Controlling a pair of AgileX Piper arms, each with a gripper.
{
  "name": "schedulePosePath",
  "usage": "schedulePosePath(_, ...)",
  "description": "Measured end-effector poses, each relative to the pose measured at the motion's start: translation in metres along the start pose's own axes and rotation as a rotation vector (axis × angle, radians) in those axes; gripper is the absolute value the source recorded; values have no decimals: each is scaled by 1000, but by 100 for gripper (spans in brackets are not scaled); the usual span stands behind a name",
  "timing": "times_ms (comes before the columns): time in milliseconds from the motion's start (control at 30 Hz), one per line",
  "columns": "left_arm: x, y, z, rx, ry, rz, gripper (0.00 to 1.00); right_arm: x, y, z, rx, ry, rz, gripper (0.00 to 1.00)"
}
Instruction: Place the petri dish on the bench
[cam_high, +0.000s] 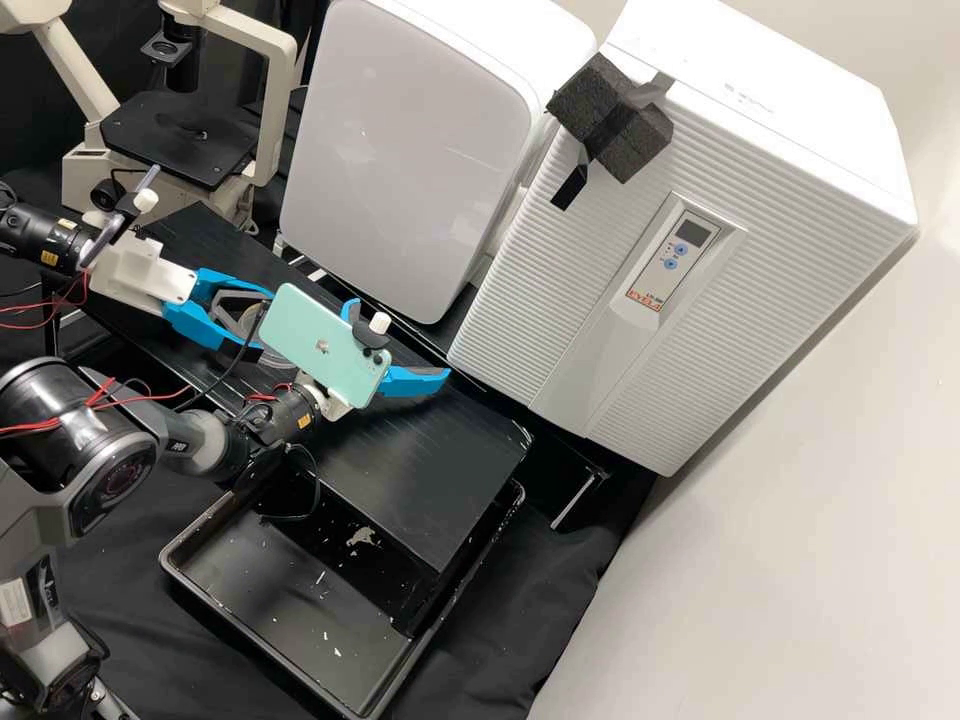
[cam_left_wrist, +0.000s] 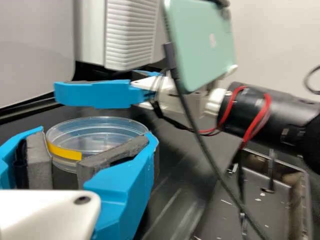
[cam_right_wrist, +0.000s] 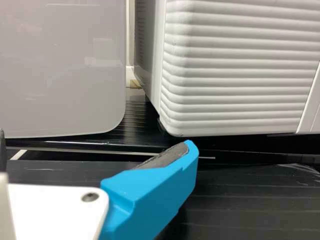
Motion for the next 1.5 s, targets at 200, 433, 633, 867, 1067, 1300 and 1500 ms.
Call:
schedulePosePath(200, 4, -4, -7, 9, 35, -4, 0, 0, 0, 0, 0, 0, 0, 100)
schedulePosePath(433, 5, -5, -8, 22, 35, -4, 100, 0, 0, 0, 0, 0, 0, 100)
schedulePosePath(633, 4, -5, -9, 22, 39, -3, 100, 0, 0, 0, 0, 0, 0, 100)
schedulePosePath(867, 3, -4, -11, 20, 45, 0, 100, 0, 0, 0, 0, 0, 0, 100)
schedulePosePath(1067, 2, -6, -11, 25, 40, -6, 100, 0, 0, 0, 0, 0, 0, 100)
schedulePosePath(1300, -18, -5, -9, 14, 26, 26, 100, 0, 0, 0, 0, 0, 0, 100)
schedulePosePath(1500, -52, -1, -4, 129, 23, 105, 100, 0, 0, 0, 0, 0, 0, 100)
